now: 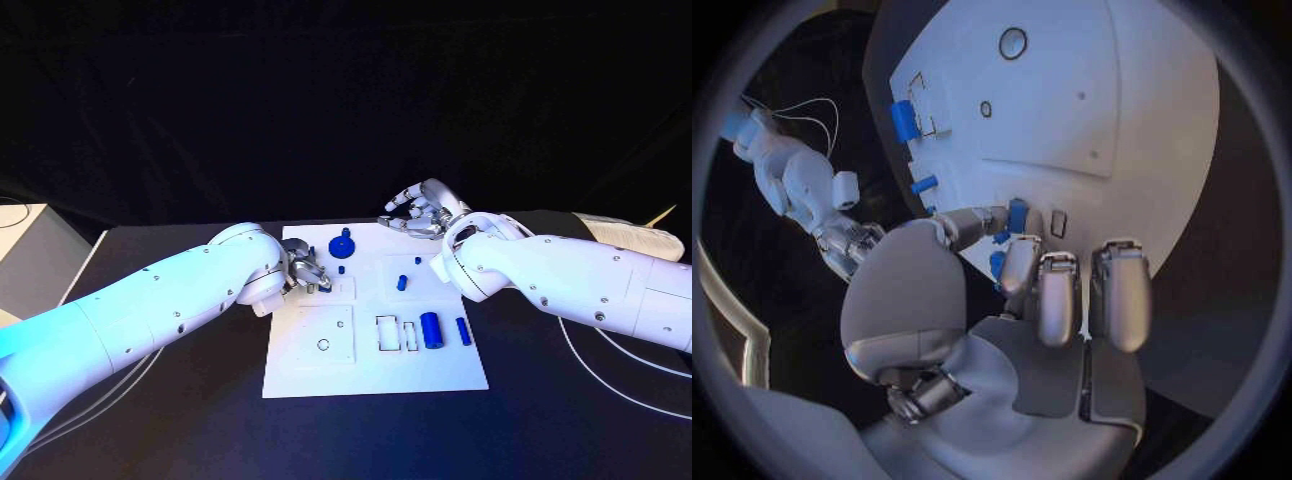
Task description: Assemble the parts on the task board
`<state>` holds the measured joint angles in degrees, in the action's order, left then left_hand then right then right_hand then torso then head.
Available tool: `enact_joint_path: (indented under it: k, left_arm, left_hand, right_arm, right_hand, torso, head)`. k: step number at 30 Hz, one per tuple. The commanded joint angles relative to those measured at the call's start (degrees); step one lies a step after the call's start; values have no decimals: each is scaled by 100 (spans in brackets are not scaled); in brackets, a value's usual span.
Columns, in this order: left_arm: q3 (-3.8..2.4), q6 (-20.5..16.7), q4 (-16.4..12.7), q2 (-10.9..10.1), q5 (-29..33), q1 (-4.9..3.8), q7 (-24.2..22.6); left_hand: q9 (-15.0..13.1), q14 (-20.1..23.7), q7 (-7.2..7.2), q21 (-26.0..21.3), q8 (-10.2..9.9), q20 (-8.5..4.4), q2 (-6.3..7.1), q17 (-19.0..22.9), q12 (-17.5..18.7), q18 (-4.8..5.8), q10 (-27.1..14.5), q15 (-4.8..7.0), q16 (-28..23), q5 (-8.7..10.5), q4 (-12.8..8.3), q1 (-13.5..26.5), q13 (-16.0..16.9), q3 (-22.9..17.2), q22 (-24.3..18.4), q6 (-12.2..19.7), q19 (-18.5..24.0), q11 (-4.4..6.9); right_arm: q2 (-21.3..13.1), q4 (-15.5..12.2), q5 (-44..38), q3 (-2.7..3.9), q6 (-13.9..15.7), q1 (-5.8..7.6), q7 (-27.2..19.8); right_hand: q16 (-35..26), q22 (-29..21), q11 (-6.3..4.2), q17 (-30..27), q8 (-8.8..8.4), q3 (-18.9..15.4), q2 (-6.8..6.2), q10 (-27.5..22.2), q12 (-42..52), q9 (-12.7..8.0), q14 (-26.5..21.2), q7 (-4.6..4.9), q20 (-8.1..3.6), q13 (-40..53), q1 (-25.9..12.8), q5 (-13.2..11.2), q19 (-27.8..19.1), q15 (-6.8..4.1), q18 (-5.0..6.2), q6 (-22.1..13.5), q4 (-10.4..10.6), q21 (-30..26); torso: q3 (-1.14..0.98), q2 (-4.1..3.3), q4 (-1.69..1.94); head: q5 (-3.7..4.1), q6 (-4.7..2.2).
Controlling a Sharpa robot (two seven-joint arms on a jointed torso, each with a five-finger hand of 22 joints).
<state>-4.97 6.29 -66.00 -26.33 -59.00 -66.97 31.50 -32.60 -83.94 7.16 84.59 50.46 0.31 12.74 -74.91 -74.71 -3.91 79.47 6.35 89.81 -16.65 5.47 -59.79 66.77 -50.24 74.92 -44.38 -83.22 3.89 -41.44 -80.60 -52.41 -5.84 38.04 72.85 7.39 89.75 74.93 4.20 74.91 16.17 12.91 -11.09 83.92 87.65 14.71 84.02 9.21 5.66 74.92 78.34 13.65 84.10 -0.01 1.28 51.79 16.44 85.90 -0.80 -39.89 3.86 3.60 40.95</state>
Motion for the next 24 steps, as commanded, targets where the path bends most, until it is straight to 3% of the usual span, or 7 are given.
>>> enact_joint_path:
  k: [1, 6, 24]
  left_arm:
    - [25, 193, 4, 18, -10, 30, 42]
    - [25, 139, 28, 27, -8, 30, 34]
    - [33, 184, 118, 128, 8, 30, 36]
  left_hand:
    - [-1921, -606, -773, 31, 486, -42, -236, -1509, -24, 107, 32, 28, 19, 30, 8, -173, 11, 45, 149, -898, -10, 12]
    - [-1931, -606, -775, 28, 459, -44, -329, -1509, -13, 106, 40, 30, 19, 49, 70, -132, 15, 125, 146, -923, -11, 13]
    - [-1936, -606, -777, 30, 453, -45, -346, -1509, -15, 108, 44, 30, 19, 63, 83, -121, 23, 153, 153, -930, -14, 14]
  right_arm:
    - [2, -4, -35, 2, -61, -5, -35]
    - [4, -2, -35, 2, -61, -7, -37]
    - [-1, 0, -35, 2, -68, -11, -36]
  right_hand:
    - [-4, 1077, 25, 1437, 31, -12, -1, 331, -5, 8, 580, -10, 28, 1292, -61, 31, 371, 15, 7, -42, 4, -29]
    - [-4, 1077, 25, 1437, 31, -12, -1, 331, -5, 8, 580, -10, 28, 1292, -61, 31, 371, 15, 7, -42, 4, -29]
    - [-6, 1073, 24, 1432, 33, -12, 1, 329, -6, 10, 579, -11, 28, 1291, -65, 34, 369, 15, 9, -43, 3, -34]
  torso:
    - [0, -1, 0]
    - [-2, -3, -3]
    - [0, -6, -1]
  head:
    - [15, -11]
    - [17, -21]
    - [31, -6]
